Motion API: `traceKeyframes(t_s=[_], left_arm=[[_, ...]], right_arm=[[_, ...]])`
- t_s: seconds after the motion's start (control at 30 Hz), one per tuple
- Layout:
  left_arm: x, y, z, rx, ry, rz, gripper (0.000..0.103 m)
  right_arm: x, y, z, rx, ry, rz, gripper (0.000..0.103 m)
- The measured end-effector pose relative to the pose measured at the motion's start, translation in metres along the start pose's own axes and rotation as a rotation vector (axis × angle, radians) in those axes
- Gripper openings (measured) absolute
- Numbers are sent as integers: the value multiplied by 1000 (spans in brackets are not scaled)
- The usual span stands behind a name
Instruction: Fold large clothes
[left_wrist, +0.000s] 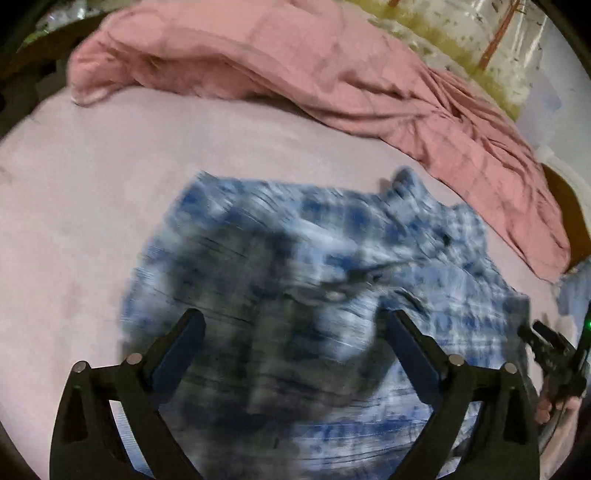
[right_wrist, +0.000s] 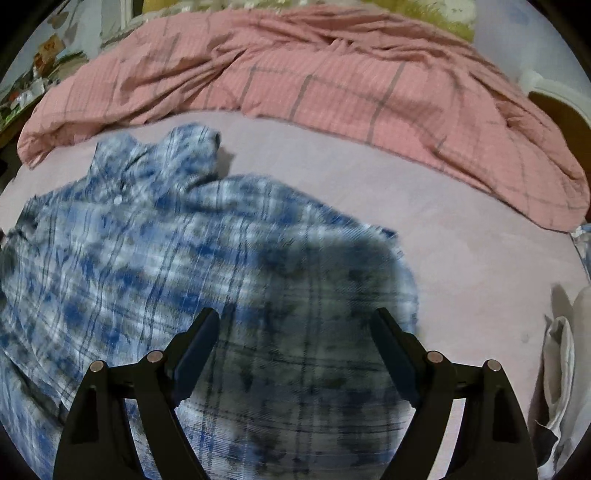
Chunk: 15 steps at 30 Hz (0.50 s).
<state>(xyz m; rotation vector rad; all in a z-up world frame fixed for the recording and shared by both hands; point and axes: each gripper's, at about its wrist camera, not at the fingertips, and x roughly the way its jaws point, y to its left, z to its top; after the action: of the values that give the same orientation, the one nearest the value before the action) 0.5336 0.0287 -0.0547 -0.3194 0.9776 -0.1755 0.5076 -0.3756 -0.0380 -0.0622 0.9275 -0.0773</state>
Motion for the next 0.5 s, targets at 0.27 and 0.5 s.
traceKeyframes(t_s=[0.27, 0.5], left_arm=[[-62, -65, -21, 299, -374, 90, 12], [-16, -64, -22, 384, -267, 394, 42]], right_arm=[[-16, -25, 7, 120, -109, -256, 85], [24, -33, 2, 152, 60, -44, 85]])
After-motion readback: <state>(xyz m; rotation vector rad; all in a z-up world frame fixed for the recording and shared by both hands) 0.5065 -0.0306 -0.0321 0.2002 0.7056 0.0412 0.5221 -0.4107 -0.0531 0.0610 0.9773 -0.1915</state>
